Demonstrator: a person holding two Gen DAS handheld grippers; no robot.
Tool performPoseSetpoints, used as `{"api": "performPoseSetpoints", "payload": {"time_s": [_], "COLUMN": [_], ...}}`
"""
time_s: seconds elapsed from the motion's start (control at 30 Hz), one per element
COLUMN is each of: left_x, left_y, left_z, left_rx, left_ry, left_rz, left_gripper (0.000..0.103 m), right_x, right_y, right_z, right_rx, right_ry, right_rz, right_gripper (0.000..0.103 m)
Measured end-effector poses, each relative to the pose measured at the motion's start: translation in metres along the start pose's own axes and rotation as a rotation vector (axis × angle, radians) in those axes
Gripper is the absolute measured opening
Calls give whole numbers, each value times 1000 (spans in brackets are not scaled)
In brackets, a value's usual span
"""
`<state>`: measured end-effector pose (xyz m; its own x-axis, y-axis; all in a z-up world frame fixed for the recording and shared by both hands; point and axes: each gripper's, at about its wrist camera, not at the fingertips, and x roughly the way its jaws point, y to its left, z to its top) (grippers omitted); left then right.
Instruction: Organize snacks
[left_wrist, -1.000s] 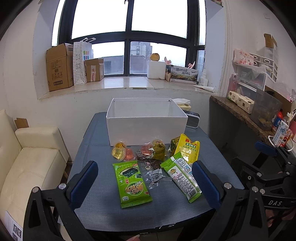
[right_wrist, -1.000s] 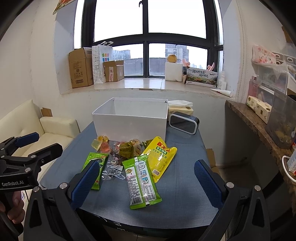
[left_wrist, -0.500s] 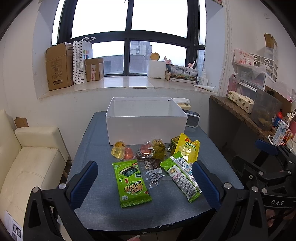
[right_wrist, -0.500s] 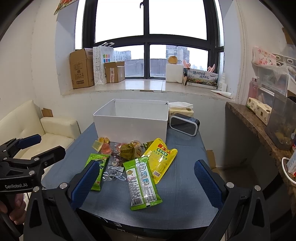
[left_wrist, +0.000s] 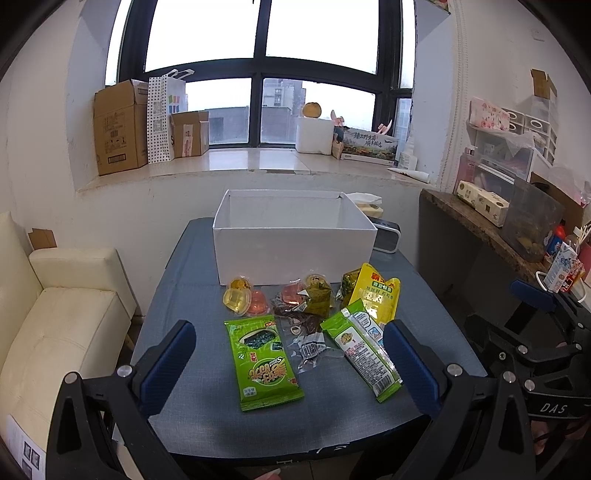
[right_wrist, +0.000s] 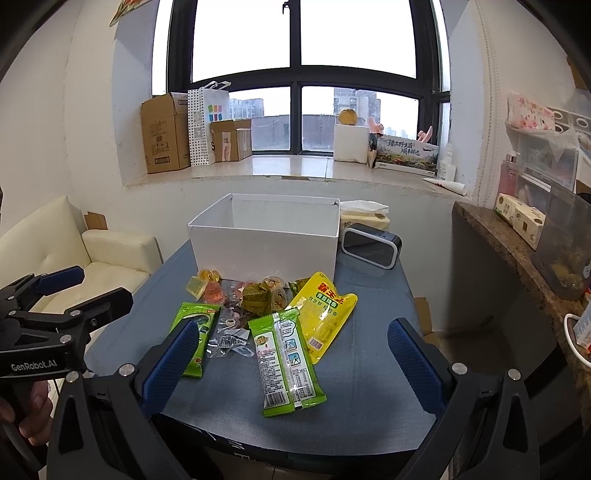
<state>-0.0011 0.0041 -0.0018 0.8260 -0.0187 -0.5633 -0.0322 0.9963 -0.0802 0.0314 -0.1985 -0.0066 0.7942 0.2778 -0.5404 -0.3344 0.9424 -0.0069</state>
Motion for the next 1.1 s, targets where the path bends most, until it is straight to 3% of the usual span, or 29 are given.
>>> {"api": "performPoseSetpoints", "payload": {"time_s": [0.33,0.57,0.73,1.1], "left_x": [1,3,5,15], "left_y": [2,10,22,50], "left_z": [-1,-4,-8,-20], "left_rx": [-5,-28,-47,-120], "left_ry": [1,4,-10,22], "left_rz": [1,10,13,44], "left_gripper": [103,103,103,103], "right_x": [1,15,63,168], "right_y": [0,-3,2,16], "right_z": [-1,-6,-20,-64], "right_rx": [-1,5,-91,-170], "right_ry": [4,17,105,305], "right_rz": [1,82,52,29], "right_gripper": [103,103,103,103]}}
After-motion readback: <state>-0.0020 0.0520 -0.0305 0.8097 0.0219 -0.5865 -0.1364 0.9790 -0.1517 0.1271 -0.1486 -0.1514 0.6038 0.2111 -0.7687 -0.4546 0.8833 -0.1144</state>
